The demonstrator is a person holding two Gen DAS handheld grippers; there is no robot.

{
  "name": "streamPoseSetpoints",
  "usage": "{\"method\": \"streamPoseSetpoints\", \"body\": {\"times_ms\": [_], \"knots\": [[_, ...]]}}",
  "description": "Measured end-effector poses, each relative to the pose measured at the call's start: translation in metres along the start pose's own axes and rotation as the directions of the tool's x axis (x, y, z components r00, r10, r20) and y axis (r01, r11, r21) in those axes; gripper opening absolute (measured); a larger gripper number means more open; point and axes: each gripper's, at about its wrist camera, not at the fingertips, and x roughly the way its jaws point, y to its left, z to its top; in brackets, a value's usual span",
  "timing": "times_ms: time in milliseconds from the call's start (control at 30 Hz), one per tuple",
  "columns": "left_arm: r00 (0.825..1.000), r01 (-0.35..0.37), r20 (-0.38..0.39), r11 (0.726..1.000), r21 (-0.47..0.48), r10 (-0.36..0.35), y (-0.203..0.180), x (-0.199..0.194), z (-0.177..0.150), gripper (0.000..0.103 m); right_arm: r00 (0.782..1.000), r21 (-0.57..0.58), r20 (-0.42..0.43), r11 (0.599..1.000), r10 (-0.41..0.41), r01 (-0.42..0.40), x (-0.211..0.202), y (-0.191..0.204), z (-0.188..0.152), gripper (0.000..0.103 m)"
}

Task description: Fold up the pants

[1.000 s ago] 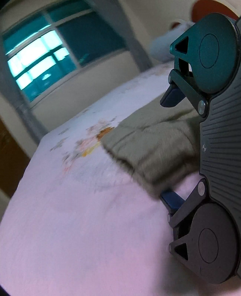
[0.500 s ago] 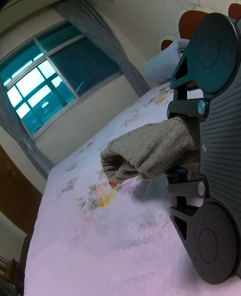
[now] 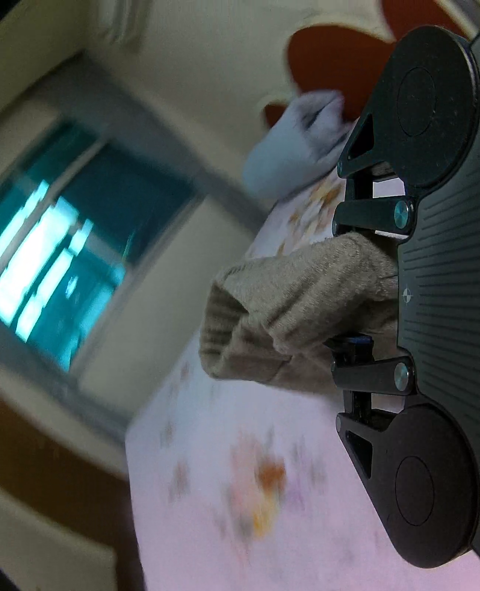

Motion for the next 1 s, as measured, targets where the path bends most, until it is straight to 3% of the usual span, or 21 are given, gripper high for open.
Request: {"method": "streamPoseSetpoints", "body": {"times_ms": [100,200,267,367,400,433,500,533,600,700,800,900,1000], "knots": [[0.992,0.098,-0.094,0.989,0.115,-0.087,-0.081,0.049,-0.022,0.037,0.997,0.190,0.034,0.980,-0.073,0.065,-0.022,-0.065,0.012,0.097],[0.965,0.175,-0.233,0.959,0.222,-0.122,-0.153,0.105,-0.074,0.037,0.987,0.299,0.054,0.945,-0.152,0.130,-0.045,-0.118,0.019,0.097],[0.938,0.209,-0.327,0.942,0.262,-0.117,-0.187,0.137,-0.118,0.037,0.980,0.344,0.058,0.925,-0.192,0.161,-0.062,-0.151,0.021,0.097],[0.873,0.222,-0.486,0.923,0.314,-0.044,-0.218,0.168,-0.181,0.051,0.968,0.395,0.057,0.896,-0.244,0.203,-0.082,-0.187,0.015,0.097],[0.873,0.212,-0.488,0.919,0.332,-0.026,-0.223,0.163,-0.194,0.054,0.965,0.409,0.049,0.887,-0.256,0.215,-0.082,-0.195,0.013,0.097],[0.887,0.205,-0.461,0.920,0.335,-0.029,-0.222,0.152,-0.200,0.058,0.962,0.428,0.044,0.876,-0.269,0.225,-0.087,-0.206,0.012,0.097],[0.906,0.182,-0.420,0.948,0.261,-0.059,-0.207,0.130,-0.193,0.075,0.961,0.467,0.050,0.856,-0.273,0.220,-0.093,-0.220,0.008,0.097],[0.917,0.168,-0.392,0.961,0.221,-0.070,-0.195,0.118,-0.184,0.075,0.965,0.502,0.051,0.842,-0.257,0.197,-0.093,-0.227,0.007,0.097],[0.939,0.135,-0.339,0.970,0.203,-0.059,-0.168,0.096,-0.167,0.076,0.981,0.570,0.055,0.812,-0.187,0.123,-0.086,-0.230,0.006,0.097],[0.968,0.057,-0.249,0.985,0.161,-0.015,-0.127,0.060,-0.138,0.077,0.997,0.564,0.062,0.826,-0.046,0.003,-0.066,-0.210,0.009,0.097],[0.979,0.009,-0.204,0.996,0.086,0.008,-0.074,0.039,-0.113,0.079,0.998,0.553,0.052,0.831,0.043,-0.064,-0.049,-0.181,0.010,0.097],[0.984,-0.056,-0.166,0.996,0.072,0.067,-0.034,0.019,-0.103,0.081,0.997,0.554,0.028,0.828,0.076,-0.079,-0.039,-0.164,0.007,0.097],[0.984,-0.114,-0.137,0.993,0.034,0.118,0.001,0.011,-0.098,0.084,0.990,0.600,0.009,0.791,0.143,-0.120,-0.028,-0.161,0.000,0.096]]}}
